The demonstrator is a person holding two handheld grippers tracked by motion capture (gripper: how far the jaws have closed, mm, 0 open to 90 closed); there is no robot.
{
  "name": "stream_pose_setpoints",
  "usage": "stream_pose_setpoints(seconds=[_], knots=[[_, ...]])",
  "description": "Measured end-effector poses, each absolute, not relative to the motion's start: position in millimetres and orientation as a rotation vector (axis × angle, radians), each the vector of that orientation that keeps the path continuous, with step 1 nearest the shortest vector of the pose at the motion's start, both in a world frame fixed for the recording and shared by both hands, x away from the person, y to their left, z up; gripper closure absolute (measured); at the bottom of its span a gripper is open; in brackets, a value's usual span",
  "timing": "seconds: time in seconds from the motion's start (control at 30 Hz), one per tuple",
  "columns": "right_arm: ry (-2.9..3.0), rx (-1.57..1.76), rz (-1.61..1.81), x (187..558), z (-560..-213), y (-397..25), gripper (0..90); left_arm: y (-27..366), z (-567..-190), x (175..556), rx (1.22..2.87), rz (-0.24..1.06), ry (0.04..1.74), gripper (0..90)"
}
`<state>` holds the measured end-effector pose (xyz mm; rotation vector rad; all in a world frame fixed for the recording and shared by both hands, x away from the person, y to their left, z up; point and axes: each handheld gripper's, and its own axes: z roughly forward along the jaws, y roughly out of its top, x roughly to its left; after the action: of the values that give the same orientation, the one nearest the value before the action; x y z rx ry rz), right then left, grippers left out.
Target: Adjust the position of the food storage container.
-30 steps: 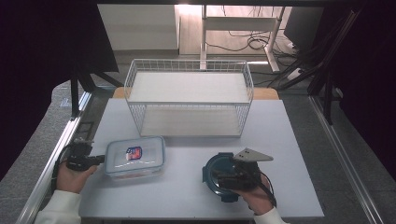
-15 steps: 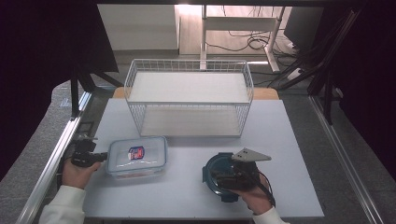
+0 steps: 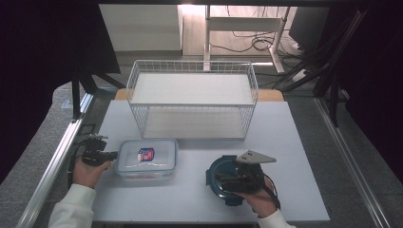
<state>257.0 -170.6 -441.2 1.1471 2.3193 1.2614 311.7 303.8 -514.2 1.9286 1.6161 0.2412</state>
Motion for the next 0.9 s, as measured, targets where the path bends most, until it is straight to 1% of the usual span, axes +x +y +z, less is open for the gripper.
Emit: stream_pose_setpoints(seconds=[0.13,0.27,0.4,0.43,0.47,0.5,0.53,0.63,0.77,0.8,0.83,0.9], knots=[[2.317,1.145,1.264,256,-441,-171,18.7,305,-514,310,1.930,0.225,1.612,90.0],[2.316,1.152,1.272,256,-440,-169,18.7,310,-509,304,1.925,0.264,1.611,90.0],[2.323,1.144,1.287,256,-436,-164,18.4,315,-496,286,1.881,0.304,1.592,90.0],[2.324,1.138,1.294,256,-434,-159,18.3,314,-489,277,1.863,0.315,1.561,90.0],[2.324,1.138,1.294,256,-434,-159,18.3,314,-489,277,1.863,0.315,1.561,88.1],[2.326,1.127,1.300,255,-433,-154,18.3,312,-485,272,1.854,0.315,1.530,80.9],[2.326,1.127,1.300,255,-433,-154,18.3,310,-481,269,1.853,0.310,1.506,80.9],[2.333,1.108,1.301,254,-433,-146,18.3,302,-468,259,1.838,0.295,1.454,57.2],[2.340,1.112,1.301,254,-433,-144,18.2,289,-454,246,1.823,0.256,1.381,30.9],[2.340,1.112,1.301,254,-433,-144,18.2,289,-454,246,1.823,0.256,1.381,28.9],[2.338,1.122,1.305,255,-433,-144,18.2,286,-452,244,1.820,0.247,1.367,28.9],[2.329,1.134,1.314,256,-432,-143,18.1,283,-451,243,1.816,0.237,1.360,24.6]])
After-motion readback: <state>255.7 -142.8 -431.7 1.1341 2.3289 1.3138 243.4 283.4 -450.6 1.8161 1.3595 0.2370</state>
